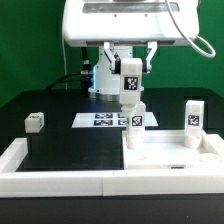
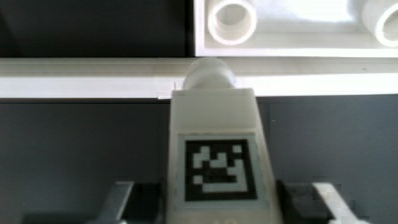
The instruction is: Assemble square table
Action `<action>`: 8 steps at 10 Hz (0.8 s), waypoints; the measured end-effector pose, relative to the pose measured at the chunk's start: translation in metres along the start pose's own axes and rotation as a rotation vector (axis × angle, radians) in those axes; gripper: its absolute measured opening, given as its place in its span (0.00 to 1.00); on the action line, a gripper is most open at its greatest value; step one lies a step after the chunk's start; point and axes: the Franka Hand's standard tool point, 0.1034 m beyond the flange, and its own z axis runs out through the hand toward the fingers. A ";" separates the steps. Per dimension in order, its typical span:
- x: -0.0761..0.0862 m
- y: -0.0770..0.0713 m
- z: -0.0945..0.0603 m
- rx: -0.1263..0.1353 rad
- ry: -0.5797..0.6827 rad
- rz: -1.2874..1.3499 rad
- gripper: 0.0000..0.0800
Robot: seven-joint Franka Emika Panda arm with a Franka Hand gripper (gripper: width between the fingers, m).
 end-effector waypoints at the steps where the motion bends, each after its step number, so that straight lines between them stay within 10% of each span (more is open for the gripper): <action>1: 0.000 0.000 0.000 0.000 0.000 0.000 0.36; 4: -0.001 -0.003 0.001 0.002 -0.001 0.001 0.36; 8: 0.004 -0.060 0.012 0.033 0.008 0.052 0.36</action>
Offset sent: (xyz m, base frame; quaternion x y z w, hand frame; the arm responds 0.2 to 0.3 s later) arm 0.0000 0.0000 0.0000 0.0000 0.0000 0.0000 1.0000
